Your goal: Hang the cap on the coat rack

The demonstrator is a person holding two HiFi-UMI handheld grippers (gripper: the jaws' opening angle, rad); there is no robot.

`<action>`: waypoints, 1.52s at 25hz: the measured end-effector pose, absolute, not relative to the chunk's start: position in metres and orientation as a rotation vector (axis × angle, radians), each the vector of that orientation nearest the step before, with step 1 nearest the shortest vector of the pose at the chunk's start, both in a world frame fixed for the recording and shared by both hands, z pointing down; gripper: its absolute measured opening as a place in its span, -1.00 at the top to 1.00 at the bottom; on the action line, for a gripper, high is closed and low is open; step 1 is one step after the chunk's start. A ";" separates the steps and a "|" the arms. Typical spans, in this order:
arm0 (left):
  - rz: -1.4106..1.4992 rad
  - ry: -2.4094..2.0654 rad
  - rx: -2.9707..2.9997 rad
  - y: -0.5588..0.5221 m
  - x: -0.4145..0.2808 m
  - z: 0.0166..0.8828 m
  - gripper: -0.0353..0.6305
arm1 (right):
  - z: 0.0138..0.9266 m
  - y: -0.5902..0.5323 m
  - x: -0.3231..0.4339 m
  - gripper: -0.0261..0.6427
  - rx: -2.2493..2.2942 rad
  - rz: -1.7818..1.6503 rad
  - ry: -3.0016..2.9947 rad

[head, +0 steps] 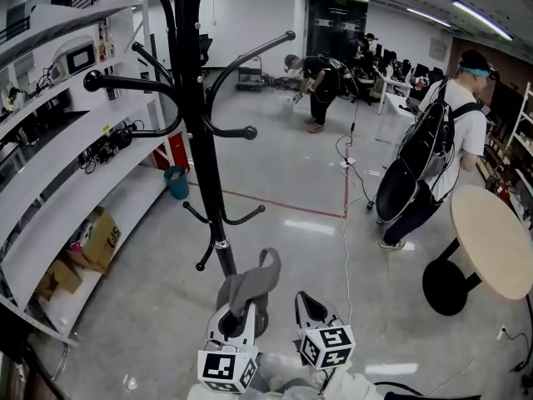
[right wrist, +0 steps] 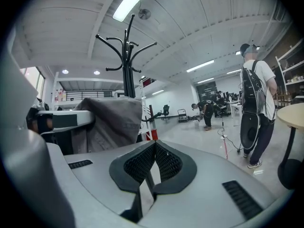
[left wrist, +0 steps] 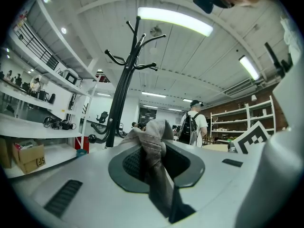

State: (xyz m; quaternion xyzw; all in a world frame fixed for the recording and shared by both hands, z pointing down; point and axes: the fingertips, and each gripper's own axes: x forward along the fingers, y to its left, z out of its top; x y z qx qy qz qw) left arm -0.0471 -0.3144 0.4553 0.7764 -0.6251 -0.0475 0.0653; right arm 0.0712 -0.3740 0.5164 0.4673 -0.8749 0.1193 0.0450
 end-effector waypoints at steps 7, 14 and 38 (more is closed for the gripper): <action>-0.163 -1.923 2.391 -0.324 -0.053 0.430 0.69 | 0.513 -0.383 0.068 0.89 1.428 0.358 -2.669; -0.281 -1.986 2.511 -0.328 -0.060 0.372 0.69 | 0.519 -0.390 0.064 0.89 1.434 0.390 -2.660; -0.590 -2.275 2.687 -0.321 -0.070 0.224 0.70 | 0.522 -0.396 0.077 0.89 1.469 0.400 -2.642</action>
